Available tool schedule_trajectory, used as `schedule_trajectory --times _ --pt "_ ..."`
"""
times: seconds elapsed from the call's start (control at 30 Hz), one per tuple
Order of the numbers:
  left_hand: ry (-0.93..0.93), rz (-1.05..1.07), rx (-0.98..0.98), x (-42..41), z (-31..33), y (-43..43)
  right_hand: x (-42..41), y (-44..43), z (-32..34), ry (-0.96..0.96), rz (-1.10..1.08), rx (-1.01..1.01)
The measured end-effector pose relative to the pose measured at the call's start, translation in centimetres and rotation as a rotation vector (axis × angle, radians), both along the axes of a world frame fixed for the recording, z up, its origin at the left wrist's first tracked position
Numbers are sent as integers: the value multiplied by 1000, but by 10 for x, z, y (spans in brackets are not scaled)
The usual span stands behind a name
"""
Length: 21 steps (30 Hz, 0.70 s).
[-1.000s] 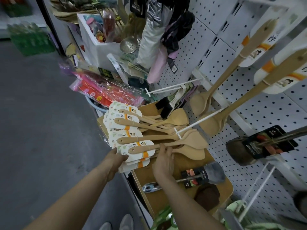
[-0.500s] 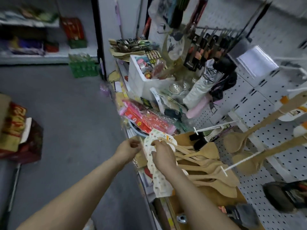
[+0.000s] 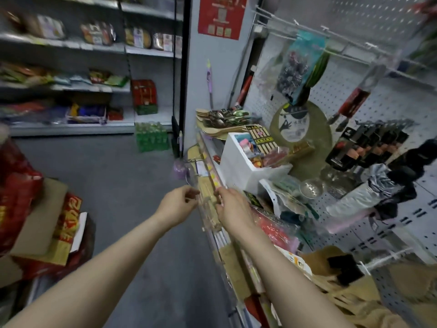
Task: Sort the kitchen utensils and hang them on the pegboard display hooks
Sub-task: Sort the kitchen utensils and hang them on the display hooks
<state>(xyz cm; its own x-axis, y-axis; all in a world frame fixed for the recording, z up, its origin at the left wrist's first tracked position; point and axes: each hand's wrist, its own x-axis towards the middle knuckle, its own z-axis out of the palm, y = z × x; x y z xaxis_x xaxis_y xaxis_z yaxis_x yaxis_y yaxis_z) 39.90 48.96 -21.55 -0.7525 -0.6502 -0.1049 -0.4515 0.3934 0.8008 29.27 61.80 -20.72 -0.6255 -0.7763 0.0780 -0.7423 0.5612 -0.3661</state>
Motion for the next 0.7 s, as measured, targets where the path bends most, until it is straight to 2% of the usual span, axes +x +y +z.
schedule_trajectory --times 0.3,0.53,0.7 --pt "-36 28 -135 -34 13 -111 -48 -107 -1 35 67 -32" --pt "-19 67 -199 -109 35 -198 -133 -194 10 61 116 -97" --pt "7 75 -242 -156 46 -249 -189 -254 19 65 144 -67"
